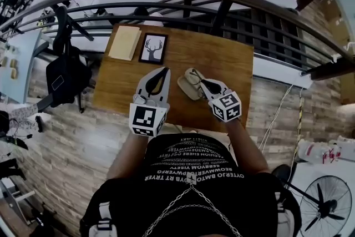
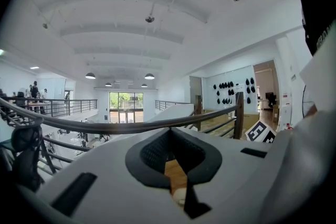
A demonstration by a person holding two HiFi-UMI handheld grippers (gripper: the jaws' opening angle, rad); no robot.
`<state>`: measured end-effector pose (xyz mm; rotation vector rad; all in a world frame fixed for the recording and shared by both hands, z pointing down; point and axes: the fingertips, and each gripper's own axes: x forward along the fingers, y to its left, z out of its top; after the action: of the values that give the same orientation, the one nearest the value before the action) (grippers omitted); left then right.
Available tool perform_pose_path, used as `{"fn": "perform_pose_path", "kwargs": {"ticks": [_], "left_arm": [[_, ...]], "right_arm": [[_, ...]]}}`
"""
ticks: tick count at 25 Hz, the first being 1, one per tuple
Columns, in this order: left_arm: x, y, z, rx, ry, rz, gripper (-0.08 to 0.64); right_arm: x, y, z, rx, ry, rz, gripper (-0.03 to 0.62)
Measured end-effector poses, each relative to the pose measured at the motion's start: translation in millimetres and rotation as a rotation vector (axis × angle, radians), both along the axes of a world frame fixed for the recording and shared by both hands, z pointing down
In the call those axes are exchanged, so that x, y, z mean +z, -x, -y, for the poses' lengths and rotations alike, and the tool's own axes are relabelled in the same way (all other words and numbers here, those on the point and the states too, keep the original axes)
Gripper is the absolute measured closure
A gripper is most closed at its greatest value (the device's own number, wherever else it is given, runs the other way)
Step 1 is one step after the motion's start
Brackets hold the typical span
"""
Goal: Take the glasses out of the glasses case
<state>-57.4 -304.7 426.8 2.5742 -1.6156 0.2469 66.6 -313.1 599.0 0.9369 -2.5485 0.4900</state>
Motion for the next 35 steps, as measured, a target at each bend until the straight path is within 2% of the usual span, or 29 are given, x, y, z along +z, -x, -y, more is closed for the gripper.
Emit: {"fn": "perform_pose_path", "kwargs": {"ticks": [24, 35], "left_arm": [[-25, -8, -25, -0.049, -0.064, 0.013, 0.534], [-44, -15, -43, -0.066, -0.101, 0.012, 0.534]], "right_arm": [[-142, 0, -22, -0.066, -0.311, 0.089, 0.565], [-199, -8, -36, -0.071, -0.405, 0.172, 0.565]]}}
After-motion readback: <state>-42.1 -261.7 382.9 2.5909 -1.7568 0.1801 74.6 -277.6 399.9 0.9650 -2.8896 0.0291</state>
